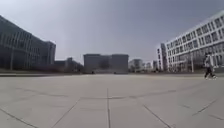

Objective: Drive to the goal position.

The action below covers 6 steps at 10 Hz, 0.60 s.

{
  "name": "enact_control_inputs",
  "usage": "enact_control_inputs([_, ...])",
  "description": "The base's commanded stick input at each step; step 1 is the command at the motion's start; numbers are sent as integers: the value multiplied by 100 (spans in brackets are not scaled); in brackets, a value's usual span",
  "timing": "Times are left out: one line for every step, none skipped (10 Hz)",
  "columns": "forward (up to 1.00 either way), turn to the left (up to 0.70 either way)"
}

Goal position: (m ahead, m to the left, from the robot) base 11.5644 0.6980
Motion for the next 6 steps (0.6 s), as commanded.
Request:
enact_control_inputs([85,0])
enact_control_inputs([85,0])
enact_control_inputs([85,0])
enact_control_inputs([85,0])
enact_control_inputs([85,0])
enact_control_inputs([85,0])
